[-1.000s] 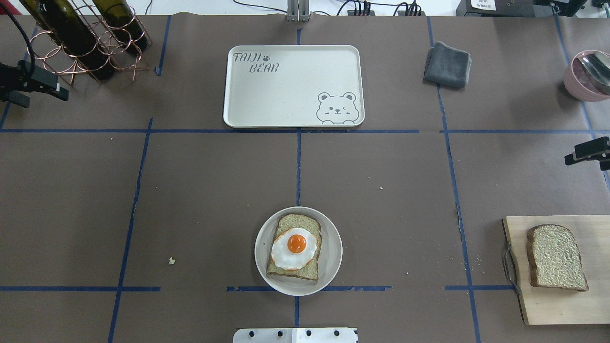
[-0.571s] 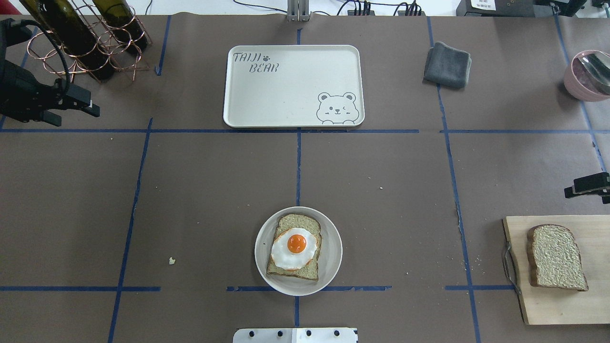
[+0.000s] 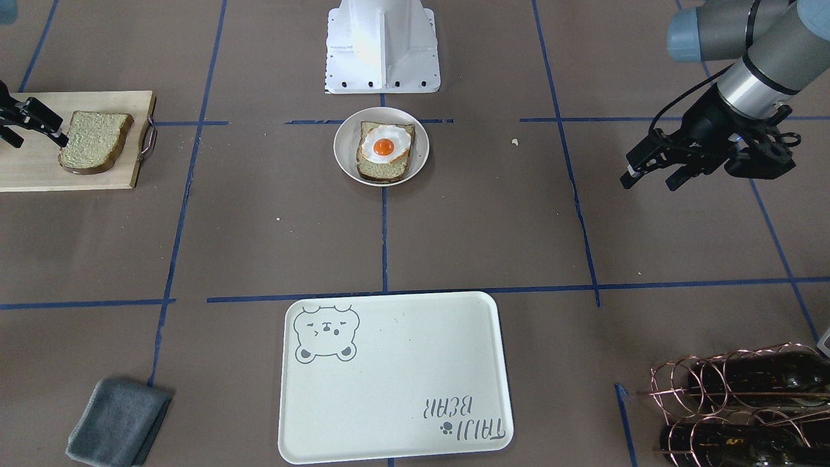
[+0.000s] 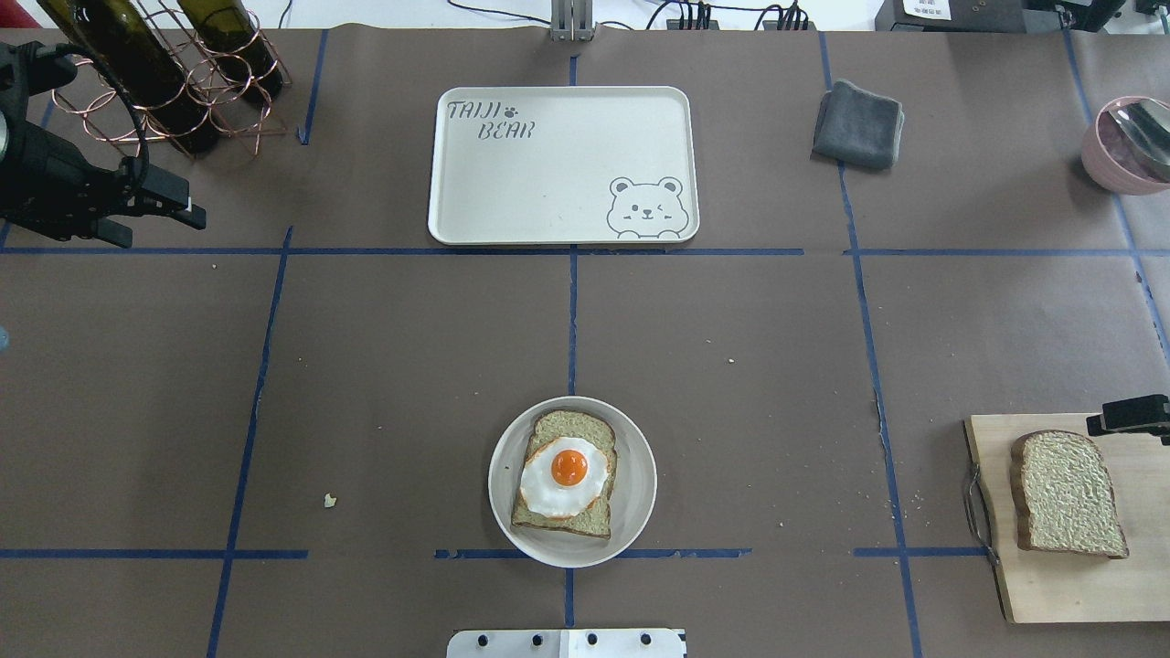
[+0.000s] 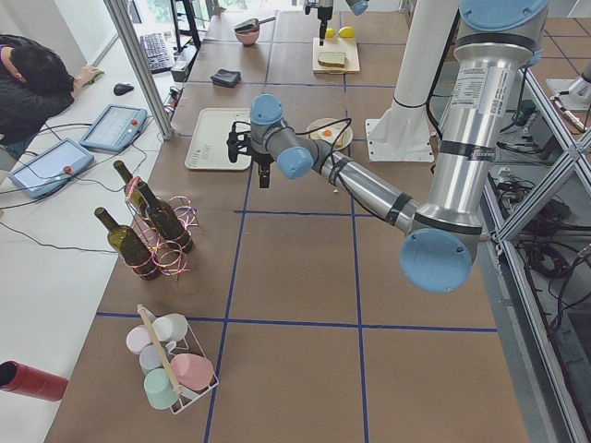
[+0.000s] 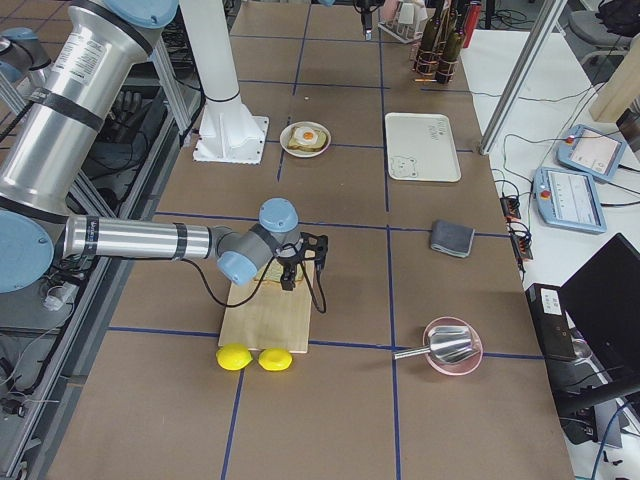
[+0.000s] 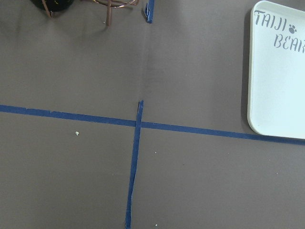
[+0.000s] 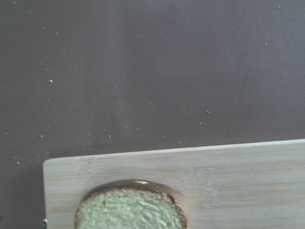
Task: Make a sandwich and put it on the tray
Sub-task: 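Lower the right gripper onto the bread slice on the wooden board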
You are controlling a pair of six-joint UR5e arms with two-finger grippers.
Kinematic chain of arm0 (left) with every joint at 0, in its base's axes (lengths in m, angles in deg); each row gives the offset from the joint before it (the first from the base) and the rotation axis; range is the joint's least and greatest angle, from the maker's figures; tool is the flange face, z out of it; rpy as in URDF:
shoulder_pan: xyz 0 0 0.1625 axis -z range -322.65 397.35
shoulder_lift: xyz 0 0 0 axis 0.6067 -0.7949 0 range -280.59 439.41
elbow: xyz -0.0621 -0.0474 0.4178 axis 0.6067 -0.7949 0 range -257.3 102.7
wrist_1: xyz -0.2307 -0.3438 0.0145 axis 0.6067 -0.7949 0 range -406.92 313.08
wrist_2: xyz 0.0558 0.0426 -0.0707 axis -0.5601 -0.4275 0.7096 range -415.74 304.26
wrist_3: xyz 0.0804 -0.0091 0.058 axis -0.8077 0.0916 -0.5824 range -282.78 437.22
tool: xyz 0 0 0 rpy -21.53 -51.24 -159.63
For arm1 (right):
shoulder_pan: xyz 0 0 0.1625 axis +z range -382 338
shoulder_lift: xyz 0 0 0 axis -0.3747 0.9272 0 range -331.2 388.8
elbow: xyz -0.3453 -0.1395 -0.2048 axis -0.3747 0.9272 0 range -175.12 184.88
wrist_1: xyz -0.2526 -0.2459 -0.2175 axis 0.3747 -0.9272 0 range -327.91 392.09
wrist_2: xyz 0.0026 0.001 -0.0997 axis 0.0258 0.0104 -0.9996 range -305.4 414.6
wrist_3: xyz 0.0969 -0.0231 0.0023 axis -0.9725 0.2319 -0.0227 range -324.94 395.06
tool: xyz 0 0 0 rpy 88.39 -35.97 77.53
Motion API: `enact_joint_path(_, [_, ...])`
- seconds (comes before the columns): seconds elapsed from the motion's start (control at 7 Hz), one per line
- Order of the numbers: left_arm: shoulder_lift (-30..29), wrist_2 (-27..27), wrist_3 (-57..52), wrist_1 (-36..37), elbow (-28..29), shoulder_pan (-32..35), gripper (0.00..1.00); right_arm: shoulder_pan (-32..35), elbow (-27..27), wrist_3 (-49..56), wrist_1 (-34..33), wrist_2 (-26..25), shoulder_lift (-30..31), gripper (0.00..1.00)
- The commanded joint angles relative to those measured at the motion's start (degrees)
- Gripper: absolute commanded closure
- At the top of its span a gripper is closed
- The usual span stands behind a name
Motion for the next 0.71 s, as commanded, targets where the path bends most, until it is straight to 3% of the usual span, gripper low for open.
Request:
enact_joint_path(0.0, [-0.1, 0.0, 1.6, -0.1, -0.4, -0.1, 0.0, -4.9, 4.1, -6.2, 10.0, -3.1, 0.9, 0.0])
enact_joint_path(0.57, [-0.1, 0.0, 1.6, 0.0, -0.4, -0.3, 0.0, -9.3, 4.0, -6.3, 10.6, -4.5, 2.2, 0.0])
